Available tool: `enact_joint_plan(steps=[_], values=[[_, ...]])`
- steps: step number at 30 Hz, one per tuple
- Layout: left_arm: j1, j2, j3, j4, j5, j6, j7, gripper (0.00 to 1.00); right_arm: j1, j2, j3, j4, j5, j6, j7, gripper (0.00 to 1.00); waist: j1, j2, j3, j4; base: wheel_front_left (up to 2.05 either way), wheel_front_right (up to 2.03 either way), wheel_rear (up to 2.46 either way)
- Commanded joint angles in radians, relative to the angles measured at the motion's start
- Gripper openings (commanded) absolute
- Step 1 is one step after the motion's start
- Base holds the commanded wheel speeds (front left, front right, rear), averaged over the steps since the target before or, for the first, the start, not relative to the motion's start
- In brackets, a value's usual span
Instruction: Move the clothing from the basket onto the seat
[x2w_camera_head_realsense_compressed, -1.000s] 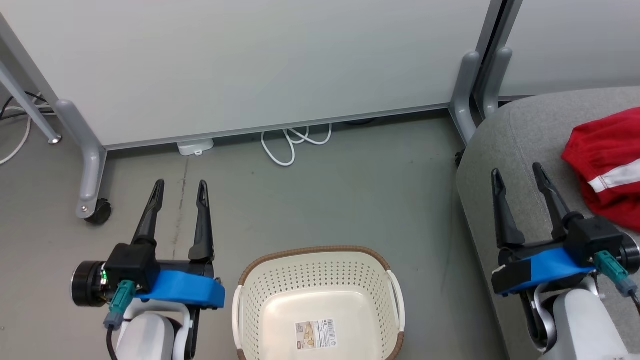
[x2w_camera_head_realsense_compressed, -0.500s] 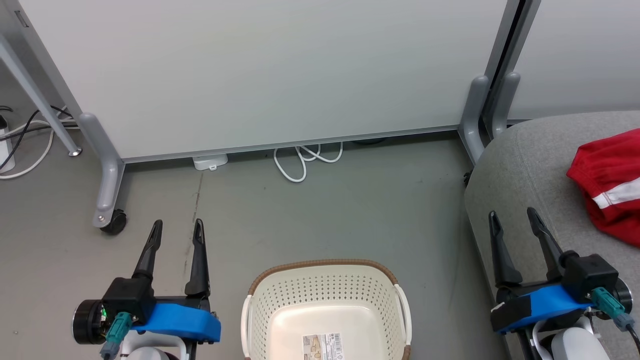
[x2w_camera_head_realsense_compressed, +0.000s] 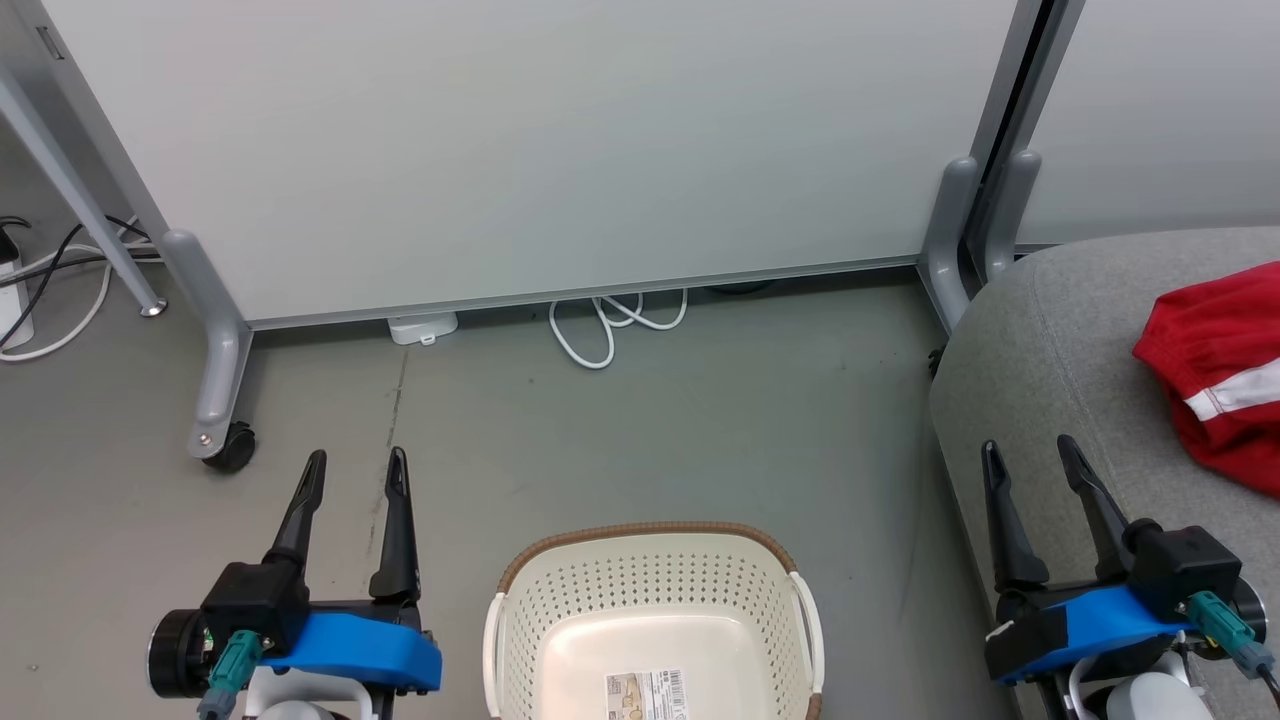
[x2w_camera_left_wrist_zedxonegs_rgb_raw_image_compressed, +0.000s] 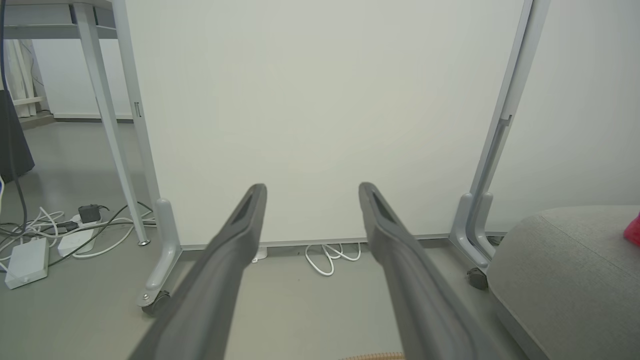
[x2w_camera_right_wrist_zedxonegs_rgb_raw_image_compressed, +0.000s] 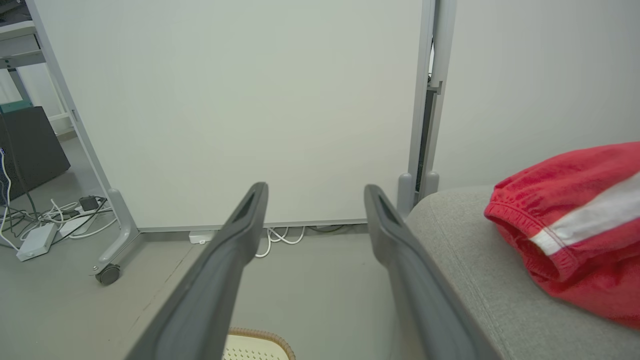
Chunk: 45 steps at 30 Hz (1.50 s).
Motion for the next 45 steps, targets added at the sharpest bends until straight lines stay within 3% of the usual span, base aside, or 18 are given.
enact_joint_plan(steps=[1, 10, 11, 16, 45], values=[[0.003, -0.002, -0.001, 0.004, 0.005, 0.000, -0.005, 1.00, 0.014, 0.001, -0.002, 0.000, 0.005, 0.000, 0.000, 1.00, 0.0000, -0.0001, -0.001, 0.000, 0.00, 0.00, 0.00], [-0.003, -0.001, -0.007, 0.011, 0.009, 0.007, -0.005, 1.00, 0.013, 0.001, -0.001, 0.005, 0.009, 0.000, 0.000, 1.00, 0.0000, -0.0001, -0.003, 0.006, 0.00, 0.00, 0.00], [0.001, 0.000, -0.003, 0.013, 0.007, 0.002, 0.001, 0.00, 0.003, 0.000, 0.000, 0.006, 0.006, 0.000, 0.000, 0.00, 0.0000, -0.0001, -0.003, 0.006, 0.00, 0.00, 0.00], [0.028, -0.001, 0.002, 0.056, -0.010, 0.001, 0.012, 0.00, 0.014, 0.003, -0.004, 0.050, 0.024, 0.000, 0.008, 0.00, 0.0000, -0.0001, -0.004, 0.005, 0.00, 0.00, 0.00], [0.006, -0.001, 0.059, 0.027, -0.524, -0.011, 0.140, 0.00, 0.014, 0.002, -0.021, 0.017, 0.555, 0.000, 0.138, 0.00, 0.0000, -0.0001, -0.006, -0.006, 0.00, 0.00, 0.00]])
